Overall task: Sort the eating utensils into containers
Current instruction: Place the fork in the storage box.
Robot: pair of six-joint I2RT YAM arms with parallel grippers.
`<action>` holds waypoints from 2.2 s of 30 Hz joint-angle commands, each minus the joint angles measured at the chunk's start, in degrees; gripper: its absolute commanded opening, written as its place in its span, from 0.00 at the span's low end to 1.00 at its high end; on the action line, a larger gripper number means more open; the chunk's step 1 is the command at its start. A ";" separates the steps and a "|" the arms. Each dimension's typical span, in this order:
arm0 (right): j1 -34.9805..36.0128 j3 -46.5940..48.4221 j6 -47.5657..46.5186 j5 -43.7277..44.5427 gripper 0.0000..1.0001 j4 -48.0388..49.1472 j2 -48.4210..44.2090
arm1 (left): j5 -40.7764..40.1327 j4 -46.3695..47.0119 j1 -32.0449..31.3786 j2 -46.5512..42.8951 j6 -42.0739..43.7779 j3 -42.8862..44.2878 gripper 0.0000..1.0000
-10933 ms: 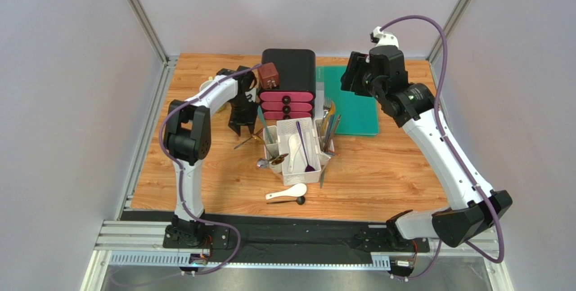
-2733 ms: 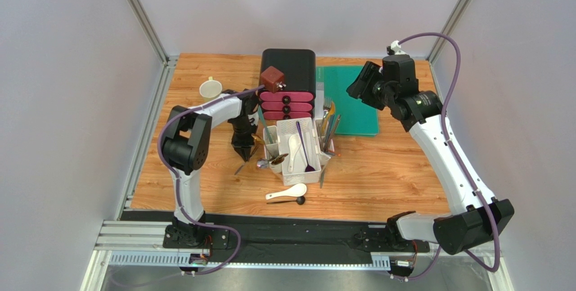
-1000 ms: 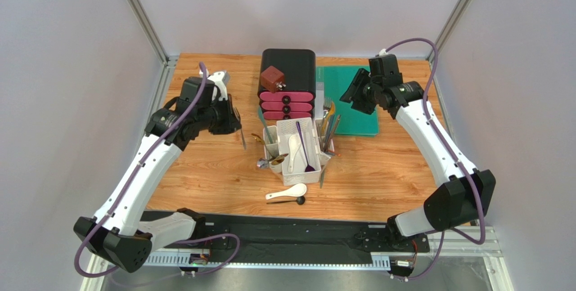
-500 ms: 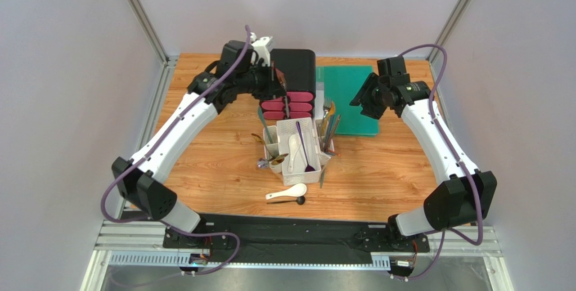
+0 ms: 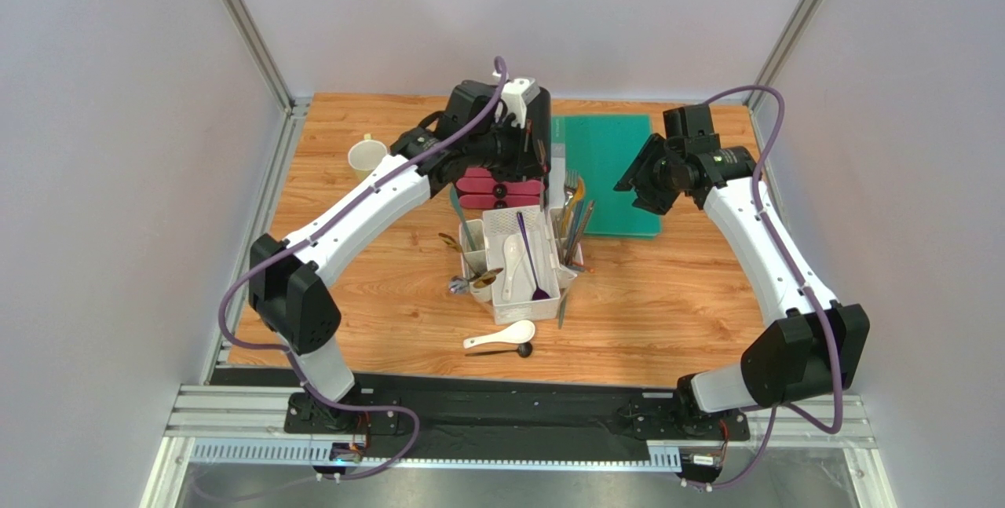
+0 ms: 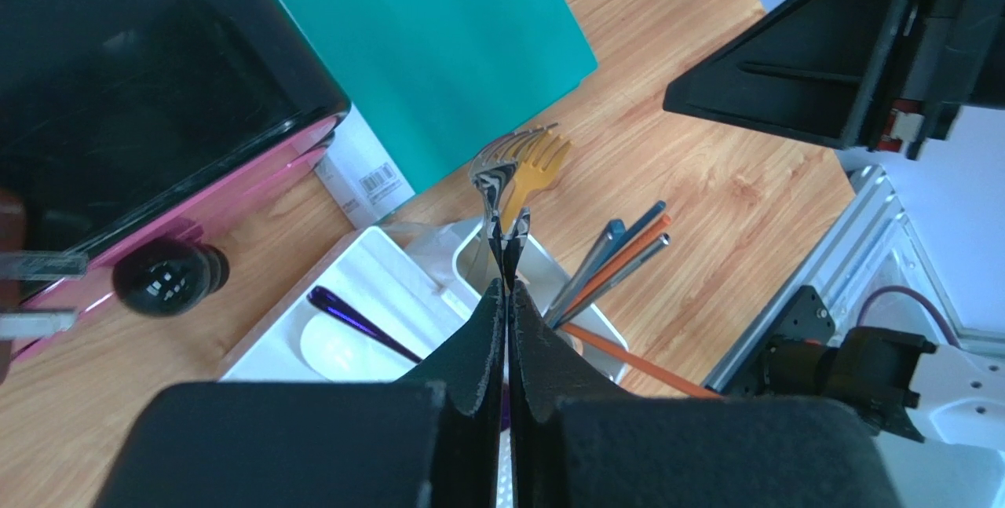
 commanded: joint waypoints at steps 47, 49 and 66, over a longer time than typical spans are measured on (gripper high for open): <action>-0.17 -11.90 -0.13 -4.36 0.50 2.59 -9.69 | -14.68 17.43 -11.83 4.58 7.05 -13.45 0.27; -0.26 -12.42 -0.13 -4.09 0.51 2.50 -10.13 | -16.87 16.91 -11.83 3.08 6.88 -13.89 0.32; -0.87 -16.90 0.49 -4.26 0.56 0.83 -12.68 | -29.63 -7.17 -5.52 -13.87 -0.67 -8.51 0.34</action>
